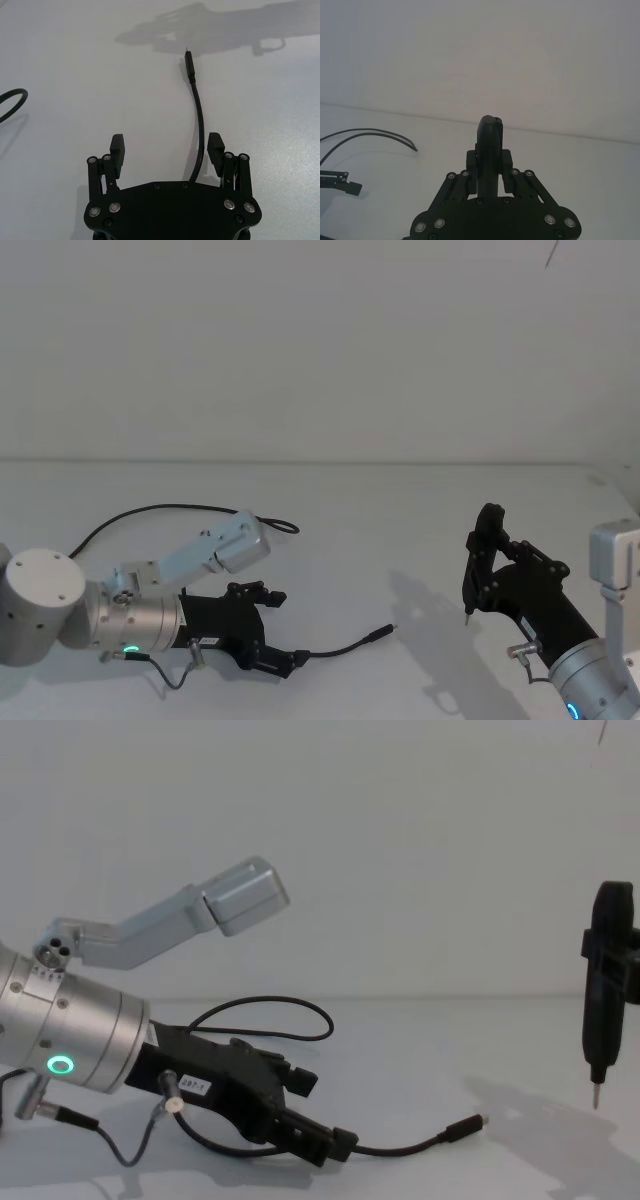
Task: Pick up the data cable with the one hand.
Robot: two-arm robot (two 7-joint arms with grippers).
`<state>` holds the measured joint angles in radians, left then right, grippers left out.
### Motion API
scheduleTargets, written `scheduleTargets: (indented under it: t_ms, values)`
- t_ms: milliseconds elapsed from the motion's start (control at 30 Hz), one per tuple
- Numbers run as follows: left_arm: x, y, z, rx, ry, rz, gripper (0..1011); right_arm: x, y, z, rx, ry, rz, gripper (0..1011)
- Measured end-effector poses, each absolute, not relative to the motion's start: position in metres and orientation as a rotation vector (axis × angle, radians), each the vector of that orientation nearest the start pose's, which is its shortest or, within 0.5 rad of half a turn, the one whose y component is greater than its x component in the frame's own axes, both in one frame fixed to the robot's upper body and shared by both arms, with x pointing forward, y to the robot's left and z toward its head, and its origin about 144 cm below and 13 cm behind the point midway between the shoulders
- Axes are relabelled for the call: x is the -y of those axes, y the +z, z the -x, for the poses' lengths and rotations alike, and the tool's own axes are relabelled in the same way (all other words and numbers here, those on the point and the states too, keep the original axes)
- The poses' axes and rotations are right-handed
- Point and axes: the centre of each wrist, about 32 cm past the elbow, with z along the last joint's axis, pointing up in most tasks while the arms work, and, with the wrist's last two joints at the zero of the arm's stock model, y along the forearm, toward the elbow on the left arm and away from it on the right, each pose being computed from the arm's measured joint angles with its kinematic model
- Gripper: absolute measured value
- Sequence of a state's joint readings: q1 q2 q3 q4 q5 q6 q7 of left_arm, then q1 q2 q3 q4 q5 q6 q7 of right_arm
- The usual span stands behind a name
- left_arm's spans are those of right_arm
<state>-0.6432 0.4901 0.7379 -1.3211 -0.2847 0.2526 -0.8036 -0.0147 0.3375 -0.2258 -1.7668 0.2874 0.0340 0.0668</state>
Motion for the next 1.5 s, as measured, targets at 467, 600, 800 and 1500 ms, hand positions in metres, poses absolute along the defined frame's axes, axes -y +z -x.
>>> scheduleTargets:
  t_ms: [467, 600, 800, 1500]
  values:
    - [-0.2151, 1.2315, -0.5792, 0.075, 0.346, -0.542, 850, 0.2371, 1.1887, -0.4433, 0.075, -1.229, -0.026, 279]
    - [-0.2147, 1.2316, -0.5794, 0.075, 0.346, -0.545, 780, 0.2371, 1.1887, -0.4433, 0.075, -1.229, -0.026, 279]
    - [-0.2142, 1.2314, -0.5794, 0.075, 0.346, -0.548, 568, 0.2371, 1.1887, -0.4433, 0.075, -1.230, -0.026, 279]
    - [-0.2138, 1.2313, -0.5796, 0.075, 0.347, -0.552, 39, 0.2372, 1.1887, -0.4433, 0.075, -1.230, -0.026, 279]
